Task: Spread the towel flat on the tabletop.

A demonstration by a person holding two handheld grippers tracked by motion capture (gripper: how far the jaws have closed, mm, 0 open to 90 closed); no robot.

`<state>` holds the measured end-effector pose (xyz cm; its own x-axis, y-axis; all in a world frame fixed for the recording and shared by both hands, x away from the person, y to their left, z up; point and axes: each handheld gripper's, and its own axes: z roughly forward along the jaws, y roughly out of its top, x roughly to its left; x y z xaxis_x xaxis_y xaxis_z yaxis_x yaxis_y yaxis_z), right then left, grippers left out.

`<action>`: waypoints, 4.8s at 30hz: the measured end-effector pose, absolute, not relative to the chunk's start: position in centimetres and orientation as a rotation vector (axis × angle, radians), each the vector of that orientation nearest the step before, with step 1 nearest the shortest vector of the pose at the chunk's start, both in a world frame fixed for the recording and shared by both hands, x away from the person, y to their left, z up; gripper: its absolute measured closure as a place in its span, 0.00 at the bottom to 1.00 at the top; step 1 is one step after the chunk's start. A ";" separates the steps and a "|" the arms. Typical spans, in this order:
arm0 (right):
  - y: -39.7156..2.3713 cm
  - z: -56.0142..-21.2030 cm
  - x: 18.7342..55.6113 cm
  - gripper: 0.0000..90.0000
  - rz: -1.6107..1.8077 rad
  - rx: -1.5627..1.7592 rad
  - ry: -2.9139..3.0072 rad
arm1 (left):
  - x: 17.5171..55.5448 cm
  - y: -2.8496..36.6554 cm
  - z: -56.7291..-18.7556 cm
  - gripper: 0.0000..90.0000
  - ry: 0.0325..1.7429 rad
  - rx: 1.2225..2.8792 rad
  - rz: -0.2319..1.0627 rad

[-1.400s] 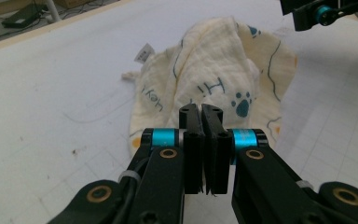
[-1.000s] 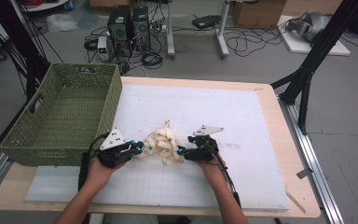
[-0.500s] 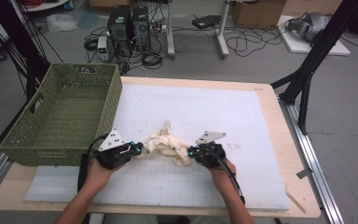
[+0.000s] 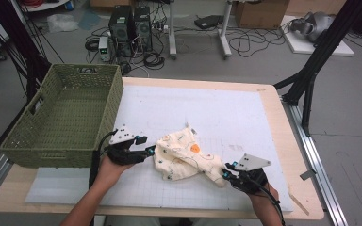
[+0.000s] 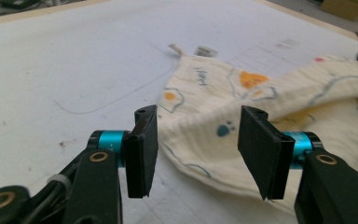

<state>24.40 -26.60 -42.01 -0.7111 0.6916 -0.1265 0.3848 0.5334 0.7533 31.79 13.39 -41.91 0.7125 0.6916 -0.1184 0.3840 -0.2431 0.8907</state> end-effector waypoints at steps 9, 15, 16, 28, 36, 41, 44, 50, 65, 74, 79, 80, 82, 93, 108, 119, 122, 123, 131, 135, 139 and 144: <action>-28.6 -40.9 24.5 0.53 1.121 0.983 2.170 | 32.7 10.5 -43.5 0.45 0.840 2.008 0.276; -28.5 -41.2 24.7 0.52 1.096 0.989 2.167 | 32.0 8.4 -44.6 0.53 0.743 2.182 0.377; -28.5 -41.2 24.7 0.52 1.092 0.991 2.169 | 31.8 8.3 -44.5 0.58 0.731 2.178 0.375; -24.9 -40.8 30.2 0.62 1.139 0.967 2.247 | 33.6 11.0 -43.3 0.98 0.835 2.054 0.502; -18.3 -42.3 36.2 0.57 1.192 0.945 2.416 | 34.1 11.1 -43.3 0.98 0.847 2.031 0.518; -15.3 -44.4 37.0 0.67 1.075 0.892 2.541 | 34.5 11.2 -43.5 0.98 0.878 2.012 0.525; -15.6 -43.9 36.7 0.96 1.016 0.847 2.551 | 34.5 11.4 -43.4 0.88 0.894 2.002 0.518; -20.3 -42.7 36.7 0.96 0.939 1.057 2.332 | 34.2 11.3 -43.1 0.58 0.923 1.978 0.473; -27.2 -41.8 33.2 0.68 0.973 1.263 2.024 | 33.7 5.5 -44.0 0.53 0.806 2.140 0.380; -30.3 -43.3 29.7 0.67 1.021 1.288 2.019 | 33.2 4.3 -44.1 0.99 0.700 2.222 0.560; -29.7 -43.9 29.7 0.65 1.055 1.283 2.071 | 34.1 7.0 -42.9 0.99 0.807 2.096 0.585; -29.3 -44.0 29.8 0.65 1.065 1.278 2.088 | 34.3 7.5 -42.8 0.99 0.826 2.083 0.586; -28.3 -44.2 30.1 0.66 1.082 1.259 2.124 | 34.4 7.9 -42.9 0.99 0.837 2.080 0.571; -22.8 -45.0 31.9 0.70 1.108 1.176 2.308 | 34.6 8.2 -42.8 0.99 0.850 2.052 0.574; -28.6 -43.4 31.6 0.97 0.905 1.265 2.147 | 36.9 10.6 -43.2 0.99 0.999 2.041 0.691; -30.9 -43.7 31.0 0.81 0.861 1.313 2.033 | 34.9 9.5 -41.9 0.60 0.908 1.973 0.639; -31.2 -43.2 30.3 0.78 0.895 1.283 2.014 | 34.0 8.2 -42.1 0.60 0.843 1.987 0.565; -31.3 -43.0 30.0 0.77 0.913 1.275 2.012 | 33.8 7.7 -42.2 0.60 0.824 1.996 0.521; -32.0 -42.1 28.1 0.69 0.994 1.241 1.988 | 33.1 3.3 -44.2 0.52 0.707 2.139 0.398; -32.0 -42.3 28.1 0.67 1.019 1.250 1.992 | 33.1 2.5 -44.7 0.54 0.687 2.164 0.395; -31.5 -42.5 28.3 0.64 1.033 1.250 2.010 | 32.8 2.4 -44.6 0.97 0.619 2.196 0.396; -30.8 -42.8 28.4 0.64 1.032 1.220 2.050 | 33.3 4.5 -43.9 0.98 0.701 2.142 0.390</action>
<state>28.45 -30.82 -42.84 -0.4475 0.8922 -0.0614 0.4820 0.2985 0.8238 33.27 4.53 -43.90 0.7964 0.6039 0.0331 0.3468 -0.5009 0.7930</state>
